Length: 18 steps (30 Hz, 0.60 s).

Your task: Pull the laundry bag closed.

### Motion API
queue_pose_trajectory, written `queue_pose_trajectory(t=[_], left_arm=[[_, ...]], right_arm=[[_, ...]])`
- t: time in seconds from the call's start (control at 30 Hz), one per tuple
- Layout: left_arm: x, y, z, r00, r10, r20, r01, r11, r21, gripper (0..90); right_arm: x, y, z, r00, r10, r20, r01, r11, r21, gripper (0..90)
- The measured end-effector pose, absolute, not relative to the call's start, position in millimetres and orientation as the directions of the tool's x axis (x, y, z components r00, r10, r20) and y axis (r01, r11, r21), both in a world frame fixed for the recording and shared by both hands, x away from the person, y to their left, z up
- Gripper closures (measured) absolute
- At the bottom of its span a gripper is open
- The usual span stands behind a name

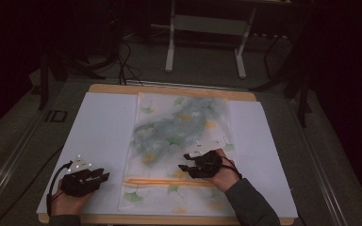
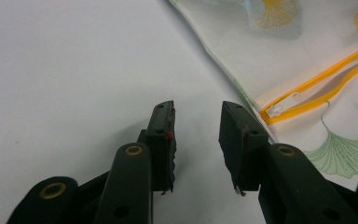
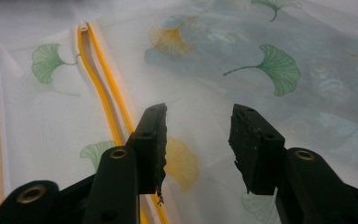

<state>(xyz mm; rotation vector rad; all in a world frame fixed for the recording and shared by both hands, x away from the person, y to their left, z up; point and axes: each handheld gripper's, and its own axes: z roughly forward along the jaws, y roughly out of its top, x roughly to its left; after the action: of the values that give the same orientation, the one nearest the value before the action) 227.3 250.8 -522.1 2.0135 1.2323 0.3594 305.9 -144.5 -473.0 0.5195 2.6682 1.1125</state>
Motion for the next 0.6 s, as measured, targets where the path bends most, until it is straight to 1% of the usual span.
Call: queue_pose_trajectory(t=[0.6], left_arm=[[227, 251, -522, 0.51, 0.848, -0.143, 0.648, -0.27, 0.712, 64.4]], right_arm=[[308, -117, -475, -0.94, 0.339, -0.047, 0.206, 0.67, 0.713, 56.8]])
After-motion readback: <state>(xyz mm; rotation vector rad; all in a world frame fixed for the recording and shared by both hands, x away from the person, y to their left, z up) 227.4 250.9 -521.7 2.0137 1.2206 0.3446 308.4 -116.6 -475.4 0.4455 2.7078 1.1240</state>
